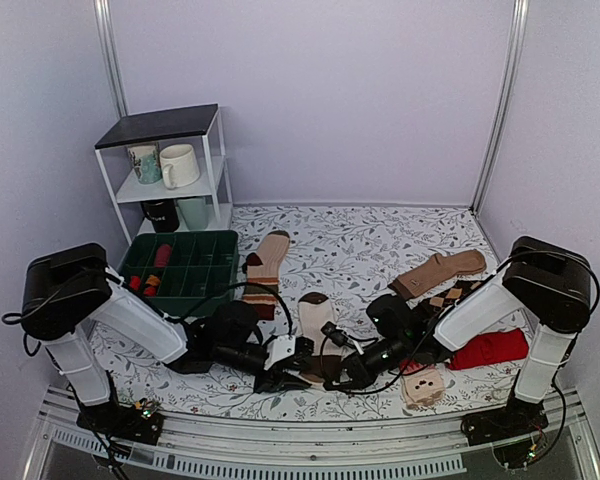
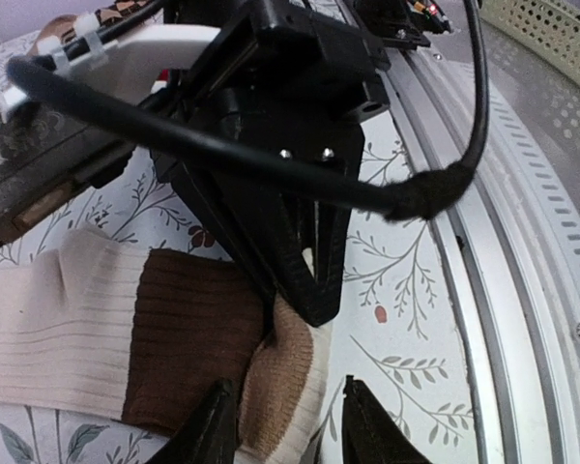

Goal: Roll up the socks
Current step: Roll a pair of socks at the center of the board.

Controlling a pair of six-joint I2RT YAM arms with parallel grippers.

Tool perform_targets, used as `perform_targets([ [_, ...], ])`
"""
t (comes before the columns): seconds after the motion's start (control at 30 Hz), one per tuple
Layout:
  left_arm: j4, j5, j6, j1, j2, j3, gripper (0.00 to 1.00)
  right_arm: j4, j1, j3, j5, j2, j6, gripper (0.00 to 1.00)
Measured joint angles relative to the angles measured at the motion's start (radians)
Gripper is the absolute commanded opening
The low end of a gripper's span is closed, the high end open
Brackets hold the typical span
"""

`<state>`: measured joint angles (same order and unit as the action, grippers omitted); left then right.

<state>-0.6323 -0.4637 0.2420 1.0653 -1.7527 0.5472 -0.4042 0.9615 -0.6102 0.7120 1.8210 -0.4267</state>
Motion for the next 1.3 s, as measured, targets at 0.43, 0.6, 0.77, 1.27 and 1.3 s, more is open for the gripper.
perform_targets([
  [0.43,0.072,0.0,0.001,0.002,-0.031,0.018,0.17,0.01,-0.009,-0.013,0.029,0.015,0.0,0.04],
  [0.6,0.082,-0.005,-0.005,0.003,-0.047,0.042,0.04,0.012,-0.011,-0.015,0.037,0.019,-0.001,0.05],
  [0.77,0.101,-0.023,-0.009,0.003,-0.055,0.058,0.0,0.012,-0.013,-0.015,0.039,0.019,-0.003,0.12],
  [1.27,0.177,-0.089,-0.19,-0.008,-0.053,0.072,0.0,0.043,0.026,0.204,-0.314,-0.365,0.107,0.49],
  [1.3,0.186,-0.097,-0.208,-0.012,-0.053,0.075,0.0,0.034,0.05,0.226,-0.358,-0.41,0.135,0.49],
])
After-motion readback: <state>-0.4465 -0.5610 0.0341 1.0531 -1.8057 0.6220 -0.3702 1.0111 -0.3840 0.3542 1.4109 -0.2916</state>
